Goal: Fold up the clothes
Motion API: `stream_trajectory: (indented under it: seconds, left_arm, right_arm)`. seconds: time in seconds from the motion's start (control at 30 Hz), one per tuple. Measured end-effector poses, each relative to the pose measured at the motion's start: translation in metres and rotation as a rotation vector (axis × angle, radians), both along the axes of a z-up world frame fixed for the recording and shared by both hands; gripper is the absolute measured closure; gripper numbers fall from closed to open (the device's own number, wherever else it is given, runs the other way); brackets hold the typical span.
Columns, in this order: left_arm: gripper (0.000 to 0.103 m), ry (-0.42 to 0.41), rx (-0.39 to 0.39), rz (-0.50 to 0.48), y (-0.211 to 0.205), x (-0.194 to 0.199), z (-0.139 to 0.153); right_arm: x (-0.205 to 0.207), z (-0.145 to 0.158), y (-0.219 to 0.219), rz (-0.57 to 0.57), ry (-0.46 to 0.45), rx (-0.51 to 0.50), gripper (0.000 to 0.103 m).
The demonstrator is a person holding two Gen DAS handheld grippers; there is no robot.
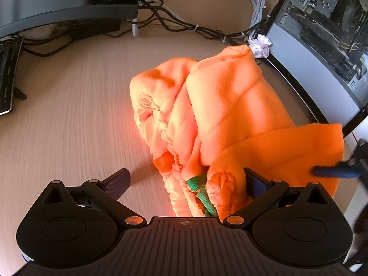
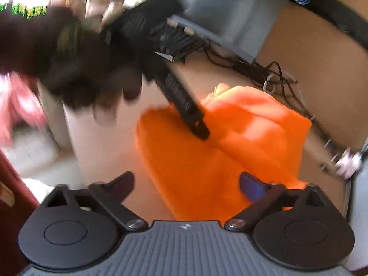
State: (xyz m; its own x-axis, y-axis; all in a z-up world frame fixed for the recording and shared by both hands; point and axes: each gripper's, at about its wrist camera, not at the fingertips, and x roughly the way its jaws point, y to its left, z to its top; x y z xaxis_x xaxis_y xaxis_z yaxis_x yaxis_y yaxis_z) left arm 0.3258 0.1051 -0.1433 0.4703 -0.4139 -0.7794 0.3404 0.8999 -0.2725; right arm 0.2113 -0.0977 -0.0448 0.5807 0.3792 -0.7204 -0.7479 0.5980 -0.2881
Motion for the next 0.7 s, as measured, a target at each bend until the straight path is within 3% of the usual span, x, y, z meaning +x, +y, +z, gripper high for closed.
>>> stream_trajectory:
  seconds: [0.1, 0.17, 0.3, 0.43, 0.53, 0.6, 0.7]
  left_arm:
    - [0.000, -0.052, 0.007, -0.018, 0.004, -0.009, 0.011]
    - [0.000, -0.151, 0.028, -0.072, 0.005, -0.025, 0.027]
    - [0.000, -0.400, 0.090, -0.333, 0.002, -0.071, 0.058]
    - [0.000, -0.552, 0.341, -0.613, -0.029, -0.105, 0.046]
    - [0.000, -0.639, 0.539, -0.700, -0.054, -0.108, 0.016]
    - [0.000, -0.659, 0.597, -0.698, -0.065, -0.098, 0.004]
    - [0.000, -0.671, 0.594, -0.669, -0.075, -0.079, 0.000]
  right_arm:
    - [-0.004, -0.021, 0.012, 0.036, -0.080, -0.107, 0.016]
    - [0.001, -0.021, 0.012, 0.024, -0.061, -0.111, 0.020]
    - [0.045, 0.000, -0.014, -0.139, 0.216, 0.137, 0.020]
    - [0.080, 0.004, -0.040, -0.250, 0.380, 0.308, 0.020]
    - [0.096, 0.002, -0.049, -0.272, 0.458, 0.372, 0.019]
    - [0.097, 0.001, -0.052, -0.266, 0.480, 0.389, 0.019]
    - [0.096, 0.002, -0.054, -0.252, 0.491, 0.401, 0.019]
